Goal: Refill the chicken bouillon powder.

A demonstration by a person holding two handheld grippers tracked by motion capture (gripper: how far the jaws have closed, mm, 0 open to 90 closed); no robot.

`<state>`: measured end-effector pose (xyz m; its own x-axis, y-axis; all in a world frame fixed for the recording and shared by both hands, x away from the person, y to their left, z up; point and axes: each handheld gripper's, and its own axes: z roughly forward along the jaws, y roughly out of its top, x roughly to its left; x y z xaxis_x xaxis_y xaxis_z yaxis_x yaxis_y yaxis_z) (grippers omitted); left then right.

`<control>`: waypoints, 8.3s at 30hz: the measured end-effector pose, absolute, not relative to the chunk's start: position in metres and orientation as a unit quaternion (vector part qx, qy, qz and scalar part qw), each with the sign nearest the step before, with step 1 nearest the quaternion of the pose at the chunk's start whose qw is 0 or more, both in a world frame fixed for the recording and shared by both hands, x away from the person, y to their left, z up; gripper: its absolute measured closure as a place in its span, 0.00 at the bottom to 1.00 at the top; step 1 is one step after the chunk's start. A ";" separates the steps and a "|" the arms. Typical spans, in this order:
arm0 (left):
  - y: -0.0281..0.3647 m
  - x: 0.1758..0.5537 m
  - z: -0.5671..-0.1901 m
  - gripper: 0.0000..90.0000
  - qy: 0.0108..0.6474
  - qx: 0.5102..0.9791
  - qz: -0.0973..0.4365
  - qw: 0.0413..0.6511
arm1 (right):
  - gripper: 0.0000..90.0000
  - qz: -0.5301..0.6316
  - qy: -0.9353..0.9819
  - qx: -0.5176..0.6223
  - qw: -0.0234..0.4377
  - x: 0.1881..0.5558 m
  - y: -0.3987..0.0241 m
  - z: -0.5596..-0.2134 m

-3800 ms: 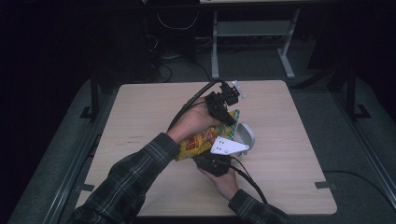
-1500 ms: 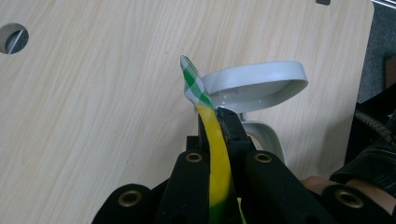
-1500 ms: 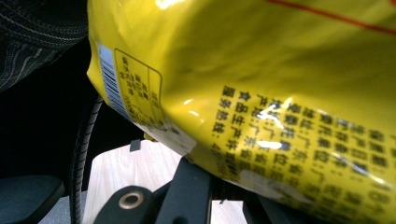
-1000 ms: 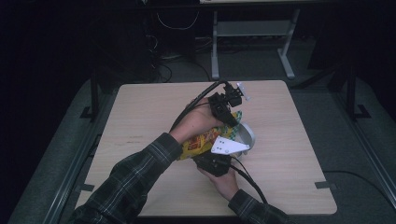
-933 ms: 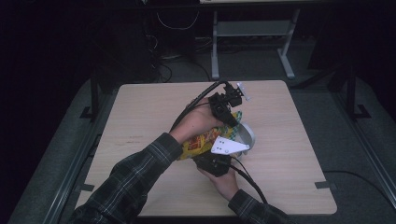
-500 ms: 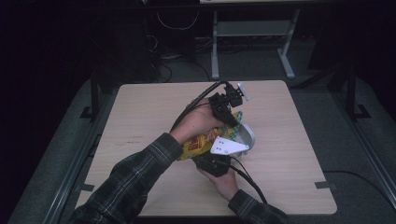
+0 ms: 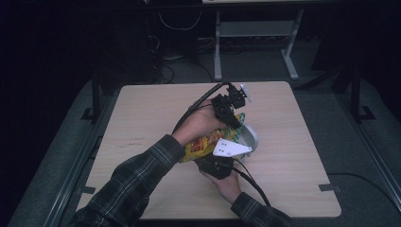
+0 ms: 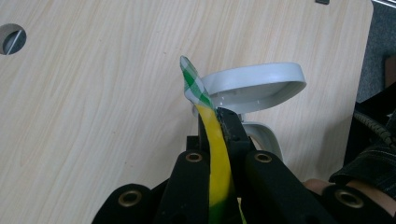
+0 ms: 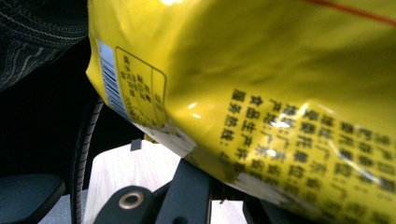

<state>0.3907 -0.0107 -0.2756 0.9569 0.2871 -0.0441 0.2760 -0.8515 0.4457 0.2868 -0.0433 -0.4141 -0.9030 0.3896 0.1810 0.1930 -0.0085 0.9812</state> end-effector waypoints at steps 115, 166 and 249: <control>-0.015 0.394 -0.279 0.99 0.149 0.965 0.014 0.216 | 1.00 0.679 0.698 0.215 0.071 0.287 -0.043 -0.414; 0.002 0.388 -0.272 1.00 0.147 0.954 -0.002 0.261 | 1.00 0.667 0.711 0.207 0.077 0.287 -0.039 -0.416; 0.193 0.355 -0.292 1.00 0.184 0.823 0.045 0.535 | 1.00 0.644 0.725 0.233 0.074 0.288 -0.040 -0.426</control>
